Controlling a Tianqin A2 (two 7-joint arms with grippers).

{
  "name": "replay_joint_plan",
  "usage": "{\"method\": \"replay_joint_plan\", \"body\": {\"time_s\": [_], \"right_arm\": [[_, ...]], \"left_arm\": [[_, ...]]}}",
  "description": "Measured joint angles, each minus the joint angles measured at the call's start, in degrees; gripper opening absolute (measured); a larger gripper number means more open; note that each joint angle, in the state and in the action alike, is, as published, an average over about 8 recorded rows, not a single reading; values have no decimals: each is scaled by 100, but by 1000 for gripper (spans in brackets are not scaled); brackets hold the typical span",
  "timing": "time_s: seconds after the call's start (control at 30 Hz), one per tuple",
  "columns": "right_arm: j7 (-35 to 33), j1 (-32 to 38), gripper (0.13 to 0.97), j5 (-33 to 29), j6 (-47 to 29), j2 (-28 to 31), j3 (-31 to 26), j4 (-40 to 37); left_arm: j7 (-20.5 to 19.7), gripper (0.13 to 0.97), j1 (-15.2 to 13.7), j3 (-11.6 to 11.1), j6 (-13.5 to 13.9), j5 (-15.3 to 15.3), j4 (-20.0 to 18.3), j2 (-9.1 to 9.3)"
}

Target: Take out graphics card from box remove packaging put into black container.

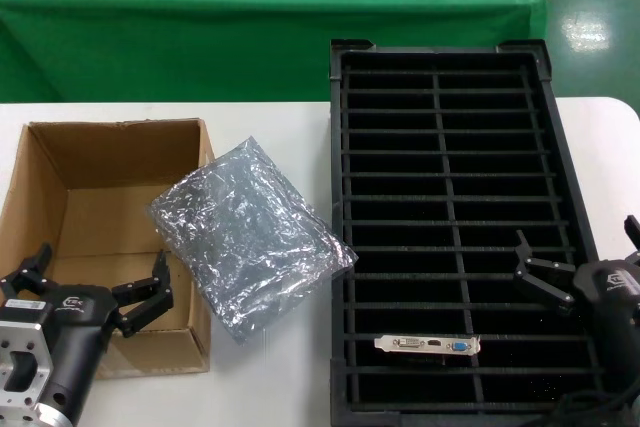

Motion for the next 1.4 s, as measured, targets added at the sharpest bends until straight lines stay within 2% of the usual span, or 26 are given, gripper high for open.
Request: {"method": "replay_joint_plan", "body": {"time_s": [1.4], "right_arm": [[0, 0, 966, 0, 0, 0, 0, 0]], "left_arm": [[0, 966, 0, 0, 0, 0, 0, 0]]}}
